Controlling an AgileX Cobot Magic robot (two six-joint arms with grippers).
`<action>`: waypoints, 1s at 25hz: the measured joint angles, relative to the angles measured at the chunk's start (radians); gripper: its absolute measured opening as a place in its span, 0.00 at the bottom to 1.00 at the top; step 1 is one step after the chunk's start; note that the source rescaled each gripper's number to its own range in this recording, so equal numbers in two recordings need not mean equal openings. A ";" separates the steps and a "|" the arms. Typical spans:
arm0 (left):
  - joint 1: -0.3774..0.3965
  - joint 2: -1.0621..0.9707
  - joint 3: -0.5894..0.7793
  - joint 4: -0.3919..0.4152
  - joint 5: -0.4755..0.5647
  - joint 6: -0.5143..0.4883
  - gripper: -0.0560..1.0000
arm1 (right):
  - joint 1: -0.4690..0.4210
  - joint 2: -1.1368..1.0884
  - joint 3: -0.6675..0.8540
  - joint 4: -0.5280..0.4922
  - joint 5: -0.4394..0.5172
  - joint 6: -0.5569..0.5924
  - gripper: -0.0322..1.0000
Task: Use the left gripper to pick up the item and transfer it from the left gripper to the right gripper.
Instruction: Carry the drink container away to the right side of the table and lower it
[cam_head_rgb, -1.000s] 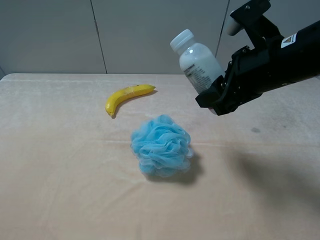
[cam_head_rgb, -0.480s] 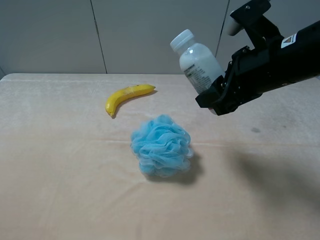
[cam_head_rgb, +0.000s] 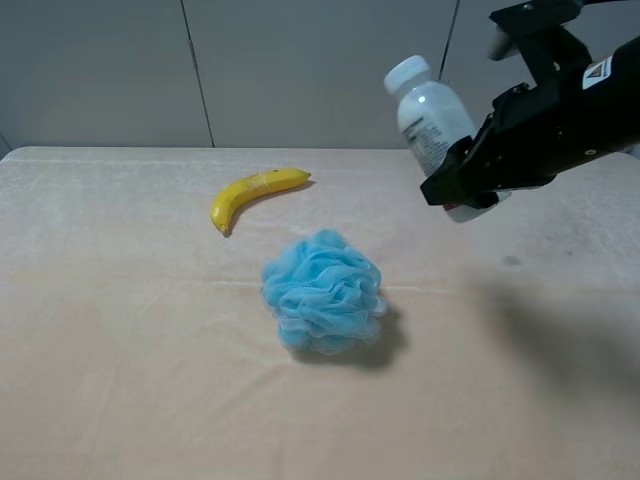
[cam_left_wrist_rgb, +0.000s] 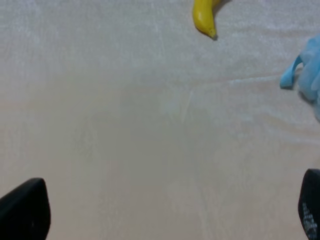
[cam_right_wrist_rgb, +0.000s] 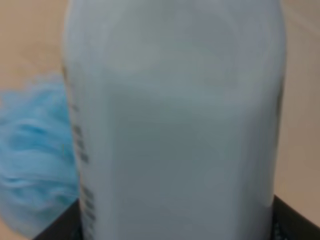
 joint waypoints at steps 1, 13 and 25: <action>0.012 0.000 0.000 0.000 0.000 0.000 1.00 | -0.027 0.000 -0.003 -0.034 0.008 0.037 0.10; 0.340 0.000 0.000 0.000 0.000 0.000 1.00 | -0.307 0.184 -0.008 -0.102 0.013 0.156 0.10; 0.480 0.000 0.000 0.000 0.000 0.000 1.00 | -0.326 0.433 -0.008 -0.128 -0.072 0.159 0.10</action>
